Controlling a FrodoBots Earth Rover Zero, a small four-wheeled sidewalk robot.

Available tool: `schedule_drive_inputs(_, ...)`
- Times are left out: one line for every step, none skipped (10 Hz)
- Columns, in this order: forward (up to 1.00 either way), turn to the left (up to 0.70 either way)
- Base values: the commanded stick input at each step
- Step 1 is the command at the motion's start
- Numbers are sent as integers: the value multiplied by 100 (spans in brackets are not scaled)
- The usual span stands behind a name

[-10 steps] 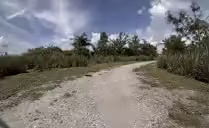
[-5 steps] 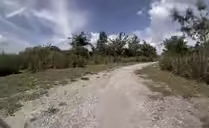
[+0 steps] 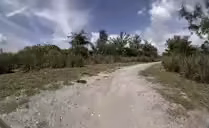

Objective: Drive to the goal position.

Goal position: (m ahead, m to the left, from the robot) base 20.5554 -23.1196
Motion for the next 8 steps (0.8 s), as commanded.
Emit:
schedule_drive_inputs(85,0)
schedule_drive_inputs(85,0)
schedule_drive_inputs(85,0)
schedule_drive_inputs(85,0)
schedule_drive_inputs(85,0)
schedule_drive_inputs(85,0)
schedule_drive_inputs(85,0)
schedule_drive_inputs(85,0)
